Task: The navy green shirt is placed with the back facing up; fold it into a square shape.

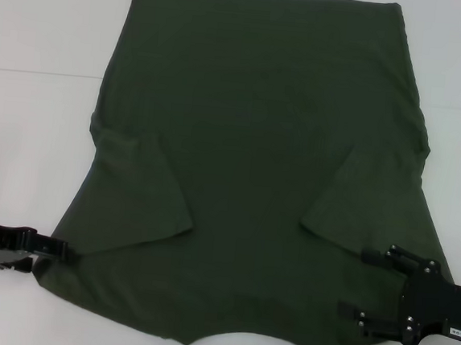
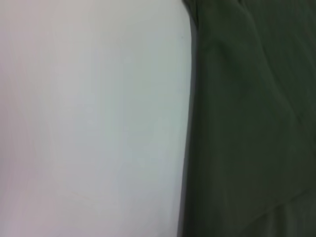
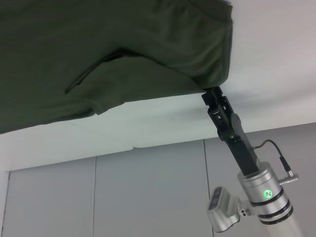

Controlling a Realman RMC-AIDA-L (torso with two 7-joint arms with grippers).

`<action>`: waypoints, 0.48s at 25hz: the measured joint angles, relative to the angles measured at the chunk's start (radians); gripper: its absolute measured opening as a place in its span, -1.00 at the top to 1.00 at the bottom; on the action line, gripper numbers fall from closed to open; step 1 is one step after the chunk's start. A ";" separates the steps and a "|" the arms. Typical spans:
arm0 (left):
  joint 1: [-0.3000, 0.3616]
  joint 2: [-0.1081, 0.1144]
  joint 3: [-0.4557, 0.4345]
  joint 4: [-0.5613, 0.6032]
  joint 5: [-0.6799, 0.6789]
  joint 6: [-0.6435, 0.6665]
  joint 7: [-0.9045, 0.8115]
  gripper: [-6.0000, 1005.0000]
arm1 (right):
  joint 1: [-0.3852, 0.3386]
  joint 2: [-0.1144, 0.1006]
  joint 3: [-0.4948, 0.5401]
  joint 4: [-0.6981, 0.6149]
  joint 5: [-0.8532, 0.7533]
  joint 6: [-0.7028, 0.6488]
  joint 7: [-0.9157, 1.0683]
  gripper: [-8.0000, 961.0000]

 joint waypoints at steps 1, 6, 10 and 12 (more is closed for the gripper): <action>-0.002 0.000 0.000 -0.004 -0.001 0.001 0.000 -0.51 | 0.000 0.000 0.000 0.000 0.000 0.000 0.000 -0.97; -0.010 -0.001 0.001 -0.022 -0.009 0.010 0.004 -0.50 | 0.000 0.000 0.000 0.000 0.000 0.000 0.001 -0.97; -0.018 -0.008 0.003 -0.024 -0.009 0.022 0.005 -0.49 | 0.002 0.000 0.001 0.000 0.000 0.000 0.004 -0.97; -0.023 -0.011 0.004 -0.024 -0.009 0.027 0.006 -0.48 | 0.002 0.000 0.001 0.000 0.000 0.002 0.006 -0.97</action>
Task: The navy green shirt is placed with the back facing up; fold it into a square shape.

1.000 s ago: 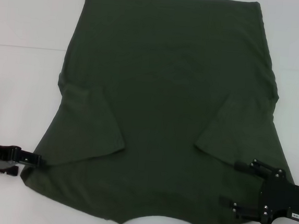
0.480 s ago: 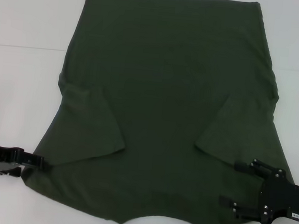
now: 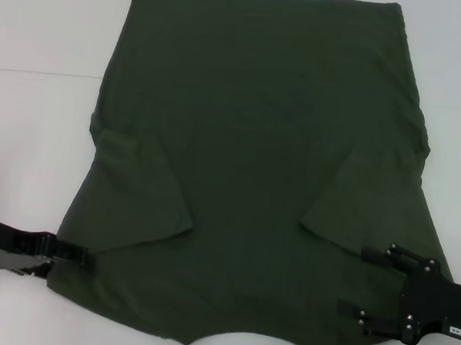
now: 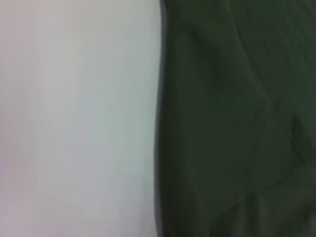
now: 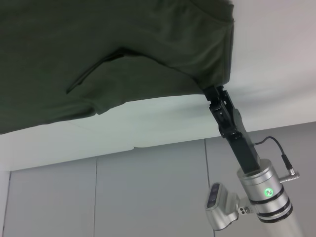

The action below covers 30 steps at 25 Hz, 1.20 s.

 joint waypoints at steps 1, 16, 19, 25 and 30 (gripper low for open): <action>-0.003 -0.002 0.000 0.000 0.000 0.001 0.000 -0.48 | 0.000 0.000 0.000 0.000 0.000 0.001 0.000 -0.97; -0.035 -0.013 0.028 0.000 0.003 -0.002 -0.003 -0.43 | 0.002 0.000 0.006 0.000 0.006 0.005 0.003 -0.97; -0.034 -0.014 0.041 0.001 0.004 -0.014 -0.002 -0.42 | 0.002 0.000 0.007 0.000 0.007 0.002 0.005 -0.97; -0.037 -0.014 0.069 0.000 0.012 -0.033 -0.007 0.06 | 0.004 0.000 0.007 0.000 0.008 -0.003 0.005 -0.97; -0.036 -0.013 0.066 0.000 0.012 -0.035 -0.010 0.40 | 0.004 0.000 0.003 -0.001 0.008 -0.007 0.019 -0.97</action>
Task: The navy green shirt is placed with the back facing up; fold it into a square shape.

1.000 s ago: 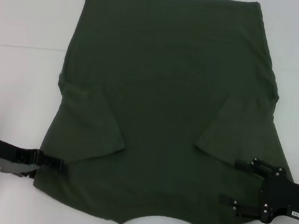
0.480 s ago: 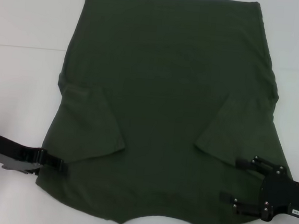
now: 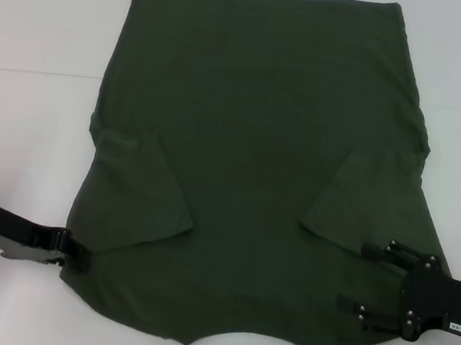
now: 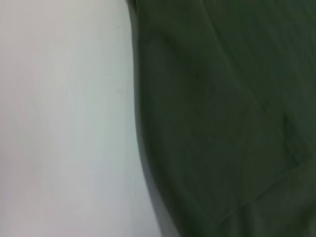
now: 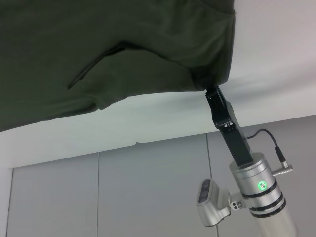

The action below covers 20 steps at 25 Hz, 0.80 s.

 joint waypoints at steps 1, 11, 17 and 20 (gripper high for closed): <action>0.001 0.001 -0.001 0.000 0.000 -0.001 0.000 0.47 | 0.000 0.000 -0.001 -0.001 0.000 0.000 0.004 -0.97; 0.005 0.006 -0.002 -0.001 -0.005 -0.001 0.006 0.86 | 0.003 0.001 -0.003 -0.001 0.000 -0.002 0.010 -0.97; 0.007 0.007 -0.003 -0.001 -0.008 0.000 0.011 0.91 | 0.016 0.002 0.002 -0.005 0.000 0.004 0.031 -0.97; 0.005 0.009 -0.004 -0.001 -0.009 0.006 0.012 0.91 | 0.026 0.002 0.000 -0.028 0.000 0.012 0.086 -0.97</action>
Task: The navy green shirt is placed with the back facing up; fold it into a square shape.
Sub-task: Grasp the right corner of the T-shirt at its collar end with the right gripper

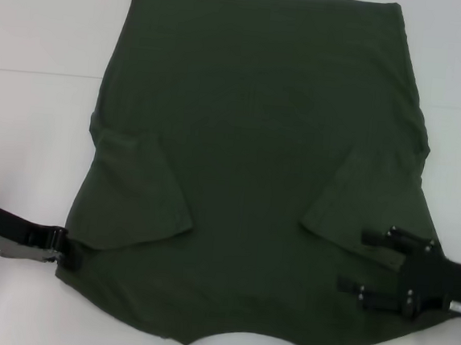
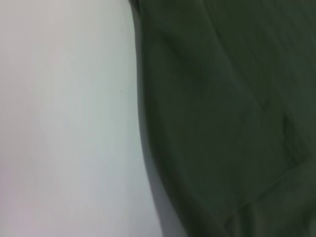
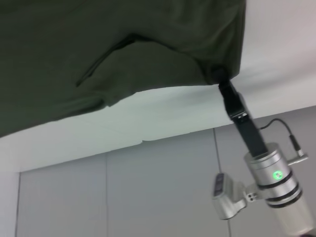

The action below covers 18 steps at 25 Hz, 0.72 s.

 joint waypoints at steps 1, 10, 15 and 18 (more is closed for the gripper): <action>-0.001 0.000 -0.001 0.000 0.000 0.001 0.000 0.91 | 0.002 0.000 -0.003 -0.026 -0.002 0.001 0.045 -0.97; -0.006 0.008 -0.003 0.005 -0.001 0.003 0.001 0.91 | 0.043 -0.003 -0.121 -0.435 -0.162 0.006 0.826 -0.96; -0.009 0.013 -0.003 0.005 -0.004 0.001 0.001 0.91 | 0.103 -0.006 -0.192 -0.663 -0.358 -0.129 1.235 -0.88; -0.015 0.014 -0.003 0.005 -0.004 -0.002 0.001 0.92 | 0.156 -0.002 -0.200 -0.724 -0.538 -0.210 1.418 -0.83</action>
